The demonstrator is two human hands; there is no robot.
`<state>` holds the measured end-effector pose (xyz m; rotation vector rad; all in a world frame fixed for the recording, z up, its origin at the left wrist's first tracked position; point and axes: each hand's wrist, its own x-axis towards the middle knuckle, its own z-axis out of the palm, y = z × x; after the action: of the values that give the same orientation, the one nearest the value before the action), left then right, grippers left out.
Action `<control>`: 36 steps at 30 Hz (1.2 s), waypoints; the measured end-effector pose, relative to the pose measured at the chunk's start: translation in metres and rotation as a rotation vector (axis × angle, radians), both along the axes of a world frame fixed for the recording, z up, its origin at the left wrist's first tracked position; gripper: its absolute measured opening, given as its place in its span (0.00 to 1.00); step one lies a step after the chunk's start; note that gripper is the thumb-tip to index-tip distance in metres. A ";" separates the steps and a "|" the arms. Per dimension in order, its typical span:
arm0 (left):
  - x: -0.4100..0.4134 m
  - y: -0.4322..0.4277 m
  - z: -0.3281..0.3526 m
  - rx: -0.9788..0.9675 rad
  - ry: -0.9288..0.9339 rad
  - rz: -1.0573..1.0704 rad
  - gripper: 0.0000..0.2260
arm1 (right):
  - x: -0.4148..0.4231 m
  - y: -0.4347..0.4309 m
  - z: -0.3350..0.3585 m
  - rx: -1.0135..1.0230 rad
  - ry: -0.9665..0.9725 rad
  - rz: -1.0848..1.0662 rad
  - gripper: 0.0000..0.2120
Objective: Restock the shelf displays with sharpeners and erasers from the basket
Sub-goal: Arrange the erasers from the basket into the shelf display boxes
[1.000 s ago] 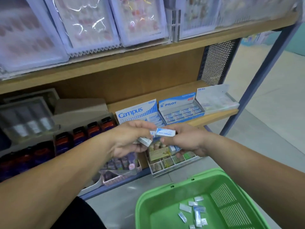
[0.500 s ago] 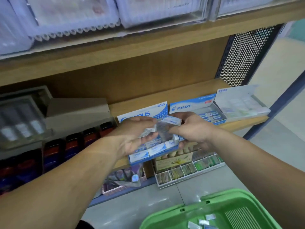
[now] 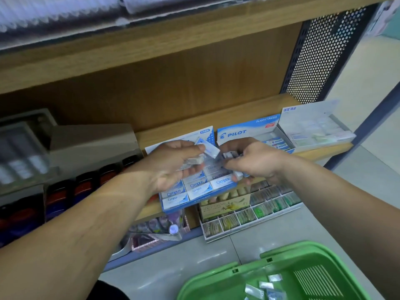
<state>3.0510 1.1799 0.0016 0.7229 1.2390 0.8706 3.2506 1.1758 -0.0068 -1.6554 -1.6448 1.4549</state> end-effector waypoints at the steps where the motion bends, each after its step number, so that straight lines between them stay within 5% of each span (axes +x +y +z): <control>1: -0.004 0.002 -0.002 0.025 0.070 -0.025 0.08 | 0.004 -0.001 0.000 0.008 -0.021 0.000 0.13; 17: 0.008 0.015 -0.011 0.324 0.839 -0.562 0.09 | 0.021 0.002 -0.011 0.090 -0.112 0.016 0.13; 27: 0.017 0.014 -0.018 0.339 0.885 -0.622 0.04 | 0.019 0.007 -0.012 0.182 -0.243 0.125 0.16; 32: 0.013 0.010 -0.021 0.303 0.776 -0.496 0.07 | 0.019 0.007 -0.008 0.187 -0.445 0.343 0.23; 36: 0.013 0.008 -0.019 0.252 0.490 -0.261 0.07 | 0.016 0.005 -0.006 0.189 -0.534 0.366 0.21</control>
<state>3.0643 1.1877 -0.0176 1.3276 1.4329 0.6568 3.2662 1.1809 -0.0130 -1.8004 -2.3965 0.9960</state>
